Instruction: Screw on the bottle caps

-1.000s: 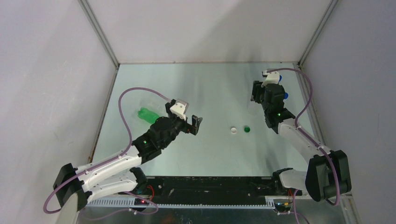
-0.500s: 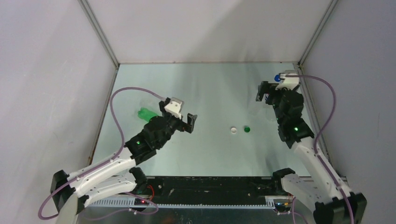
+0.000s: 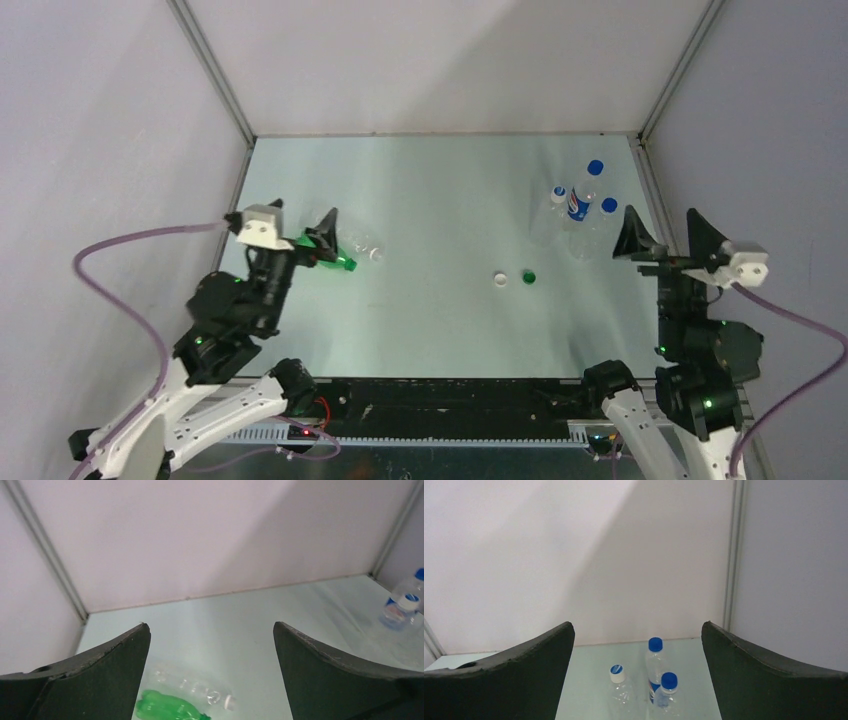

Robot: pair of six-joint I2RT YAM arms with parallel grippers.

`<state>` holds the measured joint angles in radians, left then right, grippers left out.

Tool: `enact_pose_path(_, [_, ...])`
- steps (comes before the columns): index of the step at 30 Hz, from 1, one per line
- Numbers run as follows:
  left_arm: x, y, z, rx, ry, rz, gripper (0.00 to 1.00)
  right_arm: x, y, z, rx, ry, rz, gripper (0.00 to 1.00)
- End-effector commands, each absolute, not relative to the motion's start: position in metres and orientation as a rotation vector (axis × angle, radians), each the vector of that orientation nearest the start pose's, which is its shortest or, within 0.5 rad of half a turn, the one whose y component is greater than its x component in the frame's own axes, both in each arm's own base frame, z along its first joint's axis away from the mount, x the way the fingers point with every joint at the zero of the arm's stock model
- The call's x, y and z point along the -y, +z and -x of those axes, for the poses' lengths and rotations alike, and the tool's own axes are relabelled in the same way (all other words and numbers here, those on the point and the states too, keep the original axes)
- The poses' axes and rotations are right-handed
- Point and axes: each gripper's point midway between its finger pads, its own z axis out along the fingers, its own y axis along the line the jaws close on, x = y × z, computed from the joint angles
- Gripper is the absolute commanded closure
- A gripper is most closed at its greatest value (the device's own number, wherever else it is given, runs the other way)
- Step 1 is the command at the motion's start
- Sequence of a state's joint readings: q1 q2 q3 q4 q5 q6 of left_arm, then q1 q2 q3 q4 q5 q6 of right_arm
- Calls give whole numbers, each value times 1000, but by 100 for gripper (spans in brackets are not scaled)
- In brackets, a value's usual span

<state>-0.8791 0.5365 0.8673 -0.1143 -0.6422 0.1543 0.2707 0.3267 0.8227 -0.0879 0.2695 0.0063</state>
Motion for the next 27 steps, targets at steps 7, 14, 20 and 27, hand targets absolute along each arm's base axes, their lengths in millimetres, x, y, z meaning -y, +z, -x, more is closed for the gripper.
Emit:
enact_pose_path(7, [13, 422, -187, -1303, -6, -45, 0, 22, 420, -160, -1141, 17, -164, 1])
enact_pose_path(14, [6, 414, -182, -1305, -20, -14, 0, 21, 421, -159, -1134, 32, -171, 1])
enact_pose_path(20, [10, 410, -184, -1316, -21, -25, 0, 20, 422, -161, -1131, 49, -184, 1])
enact_pose_path(27, [13, 409, -187, -1316, -13, -38, 0, 19, 423, -169, -1141, 47, -191, 1])
